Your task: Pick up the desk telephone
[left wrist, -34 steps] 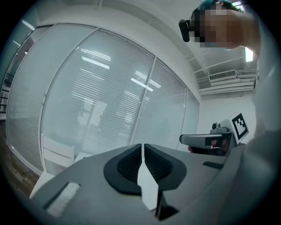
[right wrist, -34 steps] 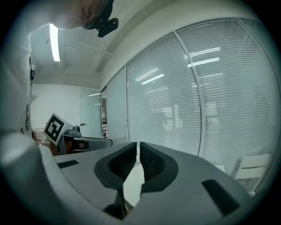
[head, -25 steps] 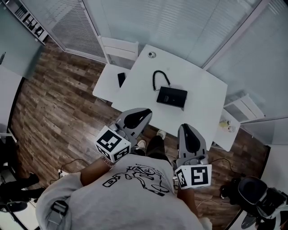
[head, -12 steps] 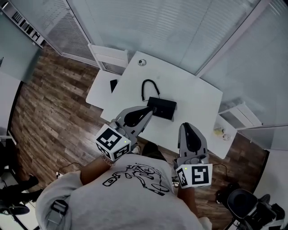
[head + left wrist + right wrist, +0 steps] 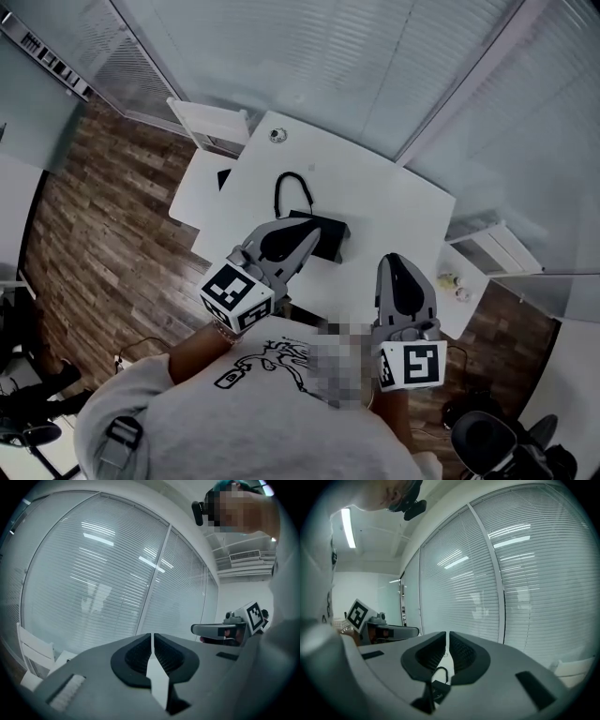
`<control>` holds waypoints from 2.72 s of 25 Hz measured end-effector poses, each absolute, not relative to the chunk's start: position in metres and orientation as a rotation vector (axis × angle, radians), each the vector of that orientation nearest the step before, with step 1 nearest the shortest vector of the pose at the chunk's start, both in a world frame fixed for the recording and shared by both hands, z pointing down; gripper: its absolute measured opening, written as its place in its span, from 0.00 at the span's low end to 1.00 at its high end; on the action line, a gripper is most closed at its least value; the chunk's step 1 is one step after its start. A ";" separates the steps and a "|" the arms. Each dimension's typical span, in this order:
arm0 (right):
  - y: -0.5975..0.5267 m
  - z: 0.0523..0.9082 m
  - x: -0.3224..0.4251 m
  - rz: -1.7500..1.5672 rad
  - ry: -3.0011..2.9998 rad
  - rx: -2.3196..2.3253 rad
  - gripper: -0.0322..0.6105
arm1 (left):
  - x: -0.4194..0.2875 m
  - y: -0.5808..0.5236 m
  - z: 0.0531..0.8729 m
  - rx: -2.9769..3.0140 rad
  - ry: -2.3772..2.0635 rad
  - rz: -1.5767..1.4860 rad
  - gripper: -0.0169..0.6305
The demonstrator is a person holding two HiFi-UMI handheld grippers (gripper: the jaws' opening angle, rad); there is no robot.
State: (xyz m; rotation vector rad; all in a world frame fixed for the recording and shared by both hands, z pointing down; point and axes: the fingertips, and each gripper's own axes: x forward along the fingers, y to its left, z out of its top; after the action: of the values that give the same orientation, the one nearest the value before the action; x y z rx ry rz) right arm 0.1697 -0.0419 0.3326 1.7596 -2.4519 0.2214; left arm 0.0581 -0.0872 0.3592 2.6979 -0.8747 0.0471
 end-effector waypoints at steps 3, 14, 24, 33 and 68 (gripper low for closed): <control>-0.046 0.336 0.181 0.231 -2.448 1.760 0.08 | 0.071 -0.091 0.362 2.693 -0.872 0.044 0.05; -0.063 0.337 0.167 0.243 -2.442 1.769 0.08 | 0.061 -0.108 0.365 2.682 -0.856 0.039 0.05; -0.097 0.324 0.123 0.218 -2.458 1.765 0.08 | 0.022 -0.142 0.347 2.717 -0.850 0.031 0.05; -0.111 0.330 0.113 0.237 -2.417 1.772 0.08 | 0.007 -0.157 0.355 2.696 -0.831 0.042 0.05; -0.099 0.479 0.111 0.548 -2.295 1.612 0.09 | 0.014 -0.139 0.513 2.472 -0.692 0.336 0.11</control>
State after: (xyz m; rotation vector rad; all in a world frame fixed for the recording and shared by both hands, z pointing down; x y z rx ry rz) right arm 0.1107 -0.0988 0.4791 1.6125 -2.2948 0.5480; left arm 0.0142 -0.1394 0.5128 2.4724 -0.6918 0.3358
